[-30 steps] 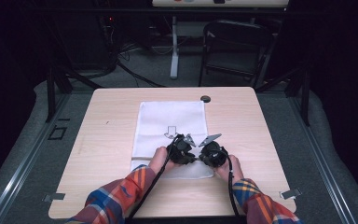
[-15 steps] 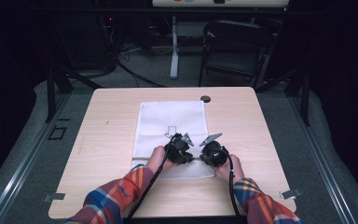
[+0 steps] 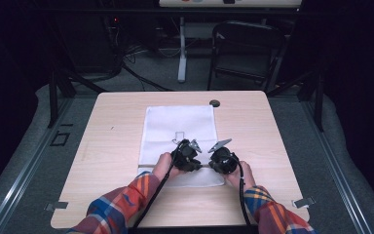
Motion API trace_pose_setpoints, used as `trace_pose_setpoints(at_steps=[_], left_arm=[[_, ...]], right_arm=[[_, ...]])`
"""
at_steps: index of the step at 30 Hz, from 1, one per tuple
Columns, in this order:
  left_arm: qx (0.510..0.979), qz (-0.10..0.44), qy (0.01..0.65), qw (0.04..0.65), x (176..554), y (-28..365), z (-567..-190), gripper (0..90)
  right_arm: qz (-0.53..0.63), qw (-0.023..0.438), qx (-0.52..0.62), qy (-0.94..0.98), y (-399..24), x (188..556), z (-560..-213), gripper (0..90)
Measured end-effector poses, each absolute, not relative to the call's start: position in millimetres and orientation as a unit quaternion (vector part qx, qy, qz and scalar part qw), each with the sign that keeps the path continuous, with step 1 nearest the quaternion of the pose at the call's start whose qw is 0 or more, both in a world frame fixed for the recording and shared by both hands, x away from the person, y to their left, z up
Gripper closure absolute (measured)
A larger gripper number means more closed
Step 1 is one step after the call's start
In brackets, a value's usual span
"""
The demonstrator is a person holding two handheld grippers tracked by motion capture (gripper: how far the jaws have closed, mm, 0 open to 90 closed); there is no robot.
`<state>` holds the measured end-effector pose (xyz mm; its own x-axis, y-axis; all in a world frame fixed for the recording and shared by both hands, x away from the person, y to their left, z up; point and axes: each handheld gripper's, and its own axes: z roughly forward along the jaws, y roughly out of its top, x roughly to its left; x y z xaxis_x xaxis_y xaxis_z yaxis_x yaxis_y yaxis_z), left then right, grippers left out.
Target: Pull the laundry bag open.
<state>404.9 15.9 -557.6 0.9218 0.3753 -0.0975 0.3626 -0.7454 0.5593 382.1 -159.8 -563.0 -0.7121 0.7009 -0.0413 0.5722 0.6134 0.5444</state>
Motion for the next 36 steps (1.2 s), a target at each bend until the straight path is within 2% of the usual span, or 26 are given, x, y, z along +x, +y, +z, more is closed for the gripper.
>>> trace_pose_setpoints(at_steps=[36], left_arm=[[0.939,0.009,0.189,0.287,403.6,19.6,-556.7,81.3]], right_arm=[[0.262,0.113,0.362,0.887,-160.8,381.3,-563.0,90.0]])
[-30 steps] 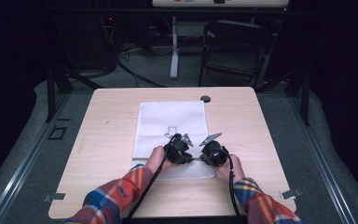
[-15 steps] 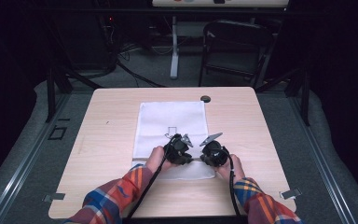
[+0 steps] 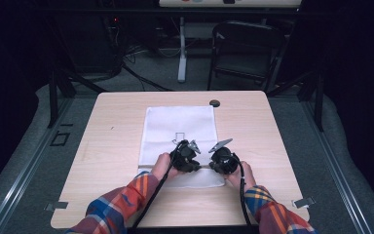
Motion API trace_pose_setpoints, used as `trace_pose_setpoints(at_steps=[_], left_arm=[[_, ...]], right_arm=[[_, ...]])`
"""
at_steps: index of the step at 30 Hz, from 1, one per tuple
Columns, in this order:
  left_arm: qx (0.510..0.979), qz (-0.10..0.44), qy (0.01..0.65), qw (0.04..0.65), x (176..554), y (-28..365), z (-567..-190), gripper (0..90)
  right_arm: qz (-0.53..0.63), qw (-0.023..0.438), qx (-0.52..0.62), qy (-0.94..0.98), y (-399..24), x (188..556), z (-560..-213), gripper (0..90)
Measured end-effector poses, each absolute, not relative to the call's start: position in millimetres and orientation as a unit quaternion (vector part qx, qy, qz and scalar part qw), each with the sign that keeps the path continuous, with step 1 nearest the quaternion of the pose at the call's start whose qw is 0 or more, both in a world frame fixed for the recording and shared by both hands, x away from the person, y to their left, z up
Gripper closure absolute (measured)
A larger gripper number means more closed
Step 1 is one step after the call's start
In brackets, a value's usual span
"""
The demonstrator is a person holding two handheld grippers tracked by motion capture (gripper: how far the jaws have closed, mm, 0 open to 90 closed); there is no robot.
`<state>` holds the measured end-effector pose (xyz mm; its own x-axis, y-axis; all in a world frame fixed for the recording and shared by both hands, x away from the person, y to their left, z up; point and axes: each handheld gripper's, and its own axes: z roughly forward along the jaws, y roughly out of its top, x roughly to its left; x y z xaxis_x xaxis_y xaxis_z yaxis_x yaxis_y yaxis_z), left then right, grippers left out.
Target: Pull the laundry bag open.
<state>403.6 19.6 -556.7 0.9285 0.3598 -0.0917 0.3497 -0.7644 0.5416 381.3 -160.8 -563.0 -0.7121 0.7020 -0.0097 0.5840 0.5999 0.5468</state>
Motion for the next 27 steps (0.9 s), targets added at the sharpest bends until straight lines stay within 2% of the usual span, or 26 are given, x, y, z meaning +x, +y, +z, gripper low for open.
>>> trace_pose_setpoints(at_steps=[11,16,27], left_arm=[[0.939,0.007,0.191,0.287,404.0,21.9,-557.3,81.2],[0.937,0.004,0.192,0.292,404.8,20.1,-559.5,80.6],[0.938,0.017,0.194,0.285,402.4,14.4,-559.1,81.7]], right_arm=[[0.254,0.117,0.362,0.889,-159.8,380.5,-562.5,90.0],[0.272,0.099,0.374,0.881,-164.0,382.5,-563.9,90.0],[0.253,0.116,0.364,0.889,-159.8,380.6,-562.1,90.0]])
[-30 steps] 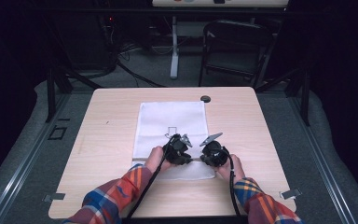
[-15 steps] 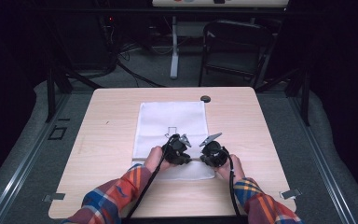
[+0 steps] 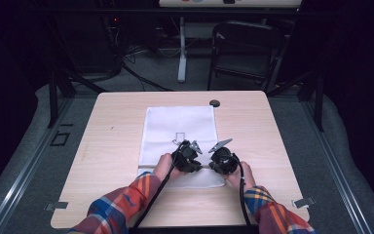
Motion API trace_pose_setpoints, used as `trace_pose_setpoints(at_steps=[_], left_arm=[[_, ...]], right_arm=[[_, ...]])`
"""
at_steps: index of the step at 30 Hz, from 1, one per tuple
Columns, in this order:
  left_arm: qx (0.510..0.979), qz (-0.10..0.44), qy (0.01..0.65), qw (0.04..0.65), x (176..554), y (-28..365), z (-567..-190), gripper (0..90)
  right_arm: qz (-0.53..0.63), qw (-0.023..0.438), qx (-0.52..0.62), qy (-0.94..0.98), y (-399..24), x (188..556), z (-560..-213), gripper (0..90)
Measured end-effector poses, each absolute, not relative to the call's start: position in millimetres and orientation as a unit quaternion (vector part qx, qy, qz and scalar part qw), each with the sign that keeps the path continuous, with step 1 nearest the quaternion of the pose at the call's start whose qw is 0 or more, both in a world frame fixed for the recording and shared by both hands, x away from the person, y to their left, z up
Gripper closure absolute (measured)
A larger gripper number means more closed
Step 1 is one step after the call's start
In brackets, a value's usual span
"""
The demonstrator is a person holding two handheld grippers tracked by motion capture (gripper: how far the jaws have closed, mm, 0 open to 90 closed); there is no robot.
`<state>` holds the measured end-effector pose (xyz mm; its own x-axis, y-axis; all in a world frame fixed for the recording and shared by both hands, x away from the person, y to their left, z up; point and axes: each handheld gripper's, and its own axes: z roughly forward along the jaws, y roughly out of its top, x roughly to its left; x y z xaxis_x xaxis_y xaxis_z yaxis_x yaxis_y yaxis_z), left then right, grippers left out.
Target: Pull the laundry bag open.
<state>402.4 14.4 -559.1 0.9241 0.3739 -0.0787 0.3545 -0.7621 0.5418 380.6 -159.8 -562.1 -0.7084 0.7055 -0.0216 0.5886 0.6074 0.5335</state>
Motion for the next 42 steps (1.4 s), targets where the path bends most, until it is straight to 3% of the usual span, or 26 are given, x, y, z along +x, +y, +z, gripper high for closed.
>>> trace_pose_setpoints(at_steps=[42], left_arm=[[0.936,-0.006,0.216,0.277,406.6,52.9,-552.7,81.6]], right_arm=[[0.254,0.117,0.359,0.890,-163.2,381.4,-562.4,90.0]])
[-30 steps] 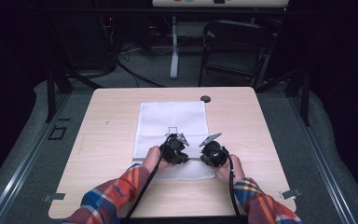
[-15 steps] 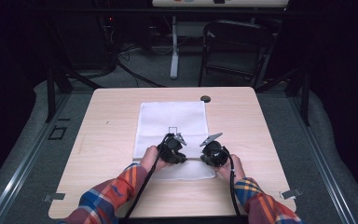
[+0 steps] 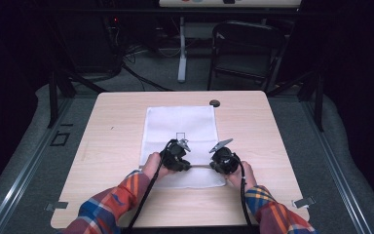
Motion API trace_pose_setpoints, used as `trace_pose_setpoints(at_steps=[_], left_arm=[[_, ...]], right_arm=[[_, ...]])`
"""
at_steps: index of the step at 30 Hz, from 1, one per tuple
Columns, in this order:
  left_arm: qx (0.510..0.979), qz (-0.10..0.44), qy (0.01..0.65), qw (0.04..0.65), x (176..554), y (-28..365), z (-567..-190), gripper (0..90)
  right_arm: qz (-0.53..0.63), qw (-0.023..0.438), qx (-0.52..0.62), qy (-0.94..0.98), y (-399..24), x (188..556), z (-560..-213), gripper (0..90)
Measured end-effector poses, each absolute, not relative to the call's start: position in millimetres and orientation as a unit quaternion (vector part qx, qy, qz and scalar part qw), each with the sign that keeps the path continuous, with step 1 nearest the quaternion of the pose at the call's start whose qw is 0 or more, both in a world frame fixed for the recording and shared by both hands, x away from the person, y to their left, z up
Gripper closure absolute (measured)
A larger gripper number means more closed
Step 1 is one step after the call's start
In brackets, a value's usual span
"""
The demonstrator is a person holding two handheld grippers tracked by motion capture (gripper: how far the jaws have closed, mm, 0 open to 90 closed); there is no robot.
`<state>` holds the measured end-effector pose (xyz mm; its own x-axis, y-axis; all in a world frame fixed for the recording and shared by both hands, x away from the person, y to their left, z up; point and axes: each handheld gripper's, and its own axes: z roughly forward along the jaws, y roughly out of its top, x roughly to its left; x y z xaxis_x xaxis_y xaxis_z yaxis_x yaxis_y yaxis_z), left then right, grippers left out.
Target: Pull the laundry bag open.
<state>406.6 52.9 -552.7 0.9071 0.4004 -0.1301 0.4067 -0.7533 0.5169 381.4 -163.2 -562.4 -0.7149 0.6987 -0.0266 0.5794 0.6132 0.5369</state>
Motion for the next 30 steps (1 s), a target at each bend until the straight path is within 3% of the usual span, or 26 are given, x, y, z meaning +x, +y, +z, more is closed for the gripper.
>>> trace_pose_setpoints(at_steps=[30], left_arm=[[0.934,0.002,0.230,0.274,406.3,79.7,-545.3,81.5]], right_arm=[[0.254,0.117,0.360,0.890,-163.5,381.6,-562.4,90.0]])
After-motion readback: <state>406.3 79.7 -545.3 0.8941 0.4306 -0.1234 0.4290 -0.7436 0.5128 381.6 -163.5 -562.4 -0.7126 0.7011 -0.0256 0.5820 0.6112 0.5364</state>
